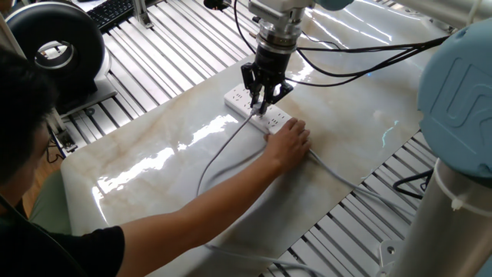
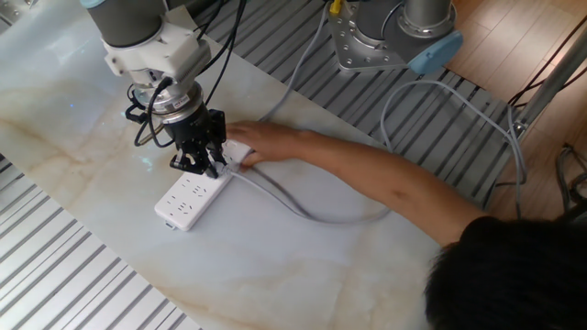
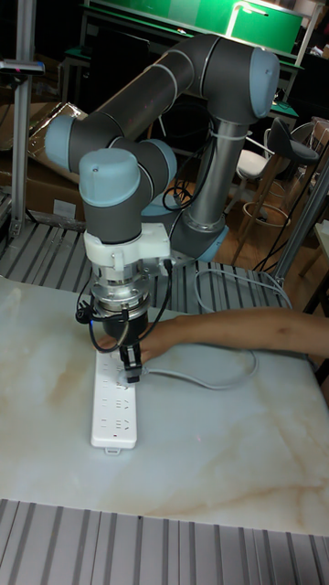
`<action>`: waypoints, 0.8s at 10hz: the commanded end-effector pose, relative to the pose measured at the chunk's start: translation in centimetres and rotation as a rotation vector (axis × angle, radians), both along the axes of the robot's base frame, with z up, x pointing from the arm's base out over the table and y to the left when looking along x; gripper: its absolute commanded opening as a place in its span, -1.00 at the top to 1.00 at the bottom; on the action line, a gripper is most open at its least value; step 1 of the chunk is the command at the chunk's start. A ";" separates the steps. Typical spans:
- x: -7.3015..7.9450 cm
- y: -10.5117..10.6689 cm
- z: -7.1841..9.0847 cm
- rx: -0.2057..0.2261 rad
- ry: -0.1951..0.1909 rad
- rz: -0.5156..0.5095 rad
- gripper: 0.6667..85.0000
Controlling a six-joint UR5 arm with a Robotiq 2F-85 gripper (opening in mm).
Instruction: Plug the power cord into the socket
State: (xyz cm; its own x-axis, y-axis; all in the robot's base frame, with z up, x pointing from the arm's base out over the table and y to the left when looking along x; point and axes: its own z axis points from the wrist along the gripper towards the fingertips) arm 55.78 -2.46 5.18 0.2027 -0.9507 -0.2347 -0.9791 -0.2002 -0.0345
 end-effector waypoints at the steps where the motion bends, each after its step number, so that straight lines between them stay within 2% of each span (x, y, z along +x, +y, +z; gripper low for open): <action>1: -0.2 0.2 0.6 -0.007 0.011 -0.039 0.99; 5: -0.4 1.3 1.3 -0.009 0.022 -0.068 0.99; 8: -0.2 1.7 1.3 0.008 0.021 -0.068 0.99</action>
State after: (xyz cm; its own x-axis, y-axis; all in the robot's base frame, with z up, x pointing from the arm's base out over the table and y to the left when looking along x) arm 55.38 -1.29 6.15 0.1445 -0.9623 -0.2305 -0.9892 -0.1459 -0.0111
